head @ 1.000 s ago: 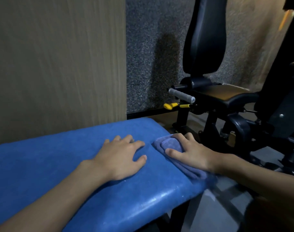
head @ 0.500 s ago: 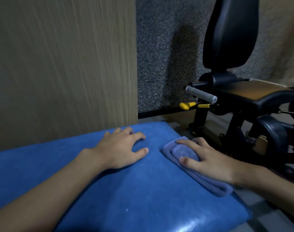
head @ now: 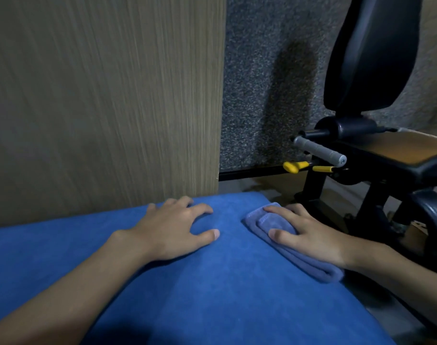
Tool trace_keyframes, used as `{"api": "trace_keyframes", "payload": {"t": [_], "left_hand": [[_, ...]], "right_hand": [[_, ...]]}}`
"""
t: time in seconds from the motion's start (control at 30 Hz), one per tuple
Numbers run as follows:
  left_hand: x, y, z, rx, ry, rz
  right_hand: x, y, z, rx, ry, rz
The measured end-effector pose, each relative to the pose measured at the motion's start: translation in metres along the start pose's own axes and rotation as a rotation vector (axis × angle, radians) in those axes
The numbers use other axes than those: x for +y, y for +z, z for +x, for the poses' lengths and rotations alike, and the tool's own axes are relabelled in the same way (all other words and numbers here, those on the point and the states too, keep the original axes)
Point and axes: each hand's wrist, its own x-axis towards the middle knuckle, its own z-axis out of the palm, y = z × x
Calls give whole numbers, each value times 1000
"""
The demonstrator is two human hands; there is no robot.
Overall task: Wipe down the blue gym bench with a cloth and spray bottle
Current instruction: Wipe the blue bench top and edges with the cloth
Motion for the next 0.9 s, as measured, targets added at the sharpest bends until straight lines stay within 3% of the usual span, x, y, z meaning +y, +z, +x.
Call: {"api": "trace_keyframes", "payload": {"t": [0.27,0.43,0.63,0.77,0.9], "left_hand": [[-12,-7,8,-2,46,12],[-46,-7,10,8,-35,50],[-65,-13,8,7,-40,-77],[-77,-11,-3,-66,-171,53],[-79,-9,-9,-69,-178,26]], "right_hand": [[-11,-11,94,6,23,14],[-26,-15,121,-38,13,-166],[-69,-1,132,-98,-117,-326],[-100,17,137,-129,-205,-373],[-85,7,132,-133,-227,-348]]}}
